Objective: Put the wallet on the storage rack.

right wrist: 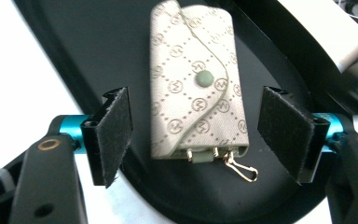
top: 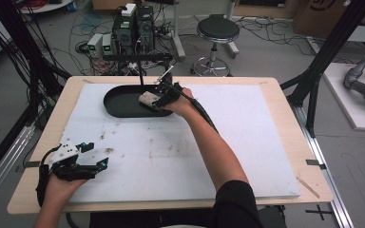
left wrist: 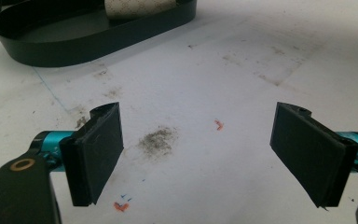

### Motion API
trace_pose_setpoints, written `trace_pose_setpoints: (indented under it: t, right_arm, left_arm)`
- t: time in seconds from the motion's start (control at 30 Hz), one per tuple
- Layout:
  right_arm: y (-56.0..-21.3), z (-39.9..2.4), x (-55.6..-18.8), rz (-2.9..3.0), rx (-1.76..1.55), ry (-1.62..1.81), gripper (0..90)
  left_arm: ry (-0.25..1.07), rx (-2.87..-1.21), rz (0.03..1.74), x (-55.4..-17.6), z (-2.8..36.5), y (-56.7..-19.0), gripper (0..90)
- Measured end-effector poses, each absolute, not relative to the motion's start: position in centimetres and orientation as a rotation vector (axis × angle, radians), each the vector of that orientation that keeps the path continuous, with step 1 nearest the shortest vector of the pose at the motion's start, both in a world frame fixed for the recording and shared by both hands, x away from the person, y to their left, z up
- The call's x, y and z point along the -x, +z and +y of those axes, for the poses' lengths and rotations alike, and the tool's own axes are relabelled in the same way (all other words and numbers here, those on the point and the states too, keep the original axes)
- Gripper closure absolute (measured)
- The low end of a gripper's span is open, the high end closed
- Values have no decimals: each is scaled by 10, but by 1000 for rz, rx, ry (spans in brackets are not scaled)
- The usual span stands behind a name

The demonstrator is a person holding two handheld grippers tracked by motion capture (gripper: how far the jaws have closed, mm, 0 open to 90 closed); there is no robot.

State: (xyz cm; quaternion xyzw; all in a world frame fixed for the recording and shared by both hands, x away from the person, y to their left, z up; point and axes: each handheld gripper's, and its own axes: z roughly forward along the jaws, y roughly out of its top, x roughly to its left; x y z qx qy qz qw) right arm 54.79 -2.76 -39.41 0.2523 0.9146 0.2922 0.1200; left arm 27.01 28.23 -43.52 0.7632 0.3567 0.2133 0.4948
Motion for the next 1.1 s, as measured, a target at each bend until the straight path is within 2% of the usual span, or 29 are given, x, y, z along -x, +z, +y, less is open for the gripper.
trace_pose_setpoints:
  t: [0.43,1.1]
  right_arm:
    - [-378,-59,-521,2665,-720,843,213]
    - [-357,-163,-449,2550,-758,972,180]
  left_arm:
    - [482,-1853,818,-283,270,-433,170]
    - [431,-1880,727,-314,234,-432,170]
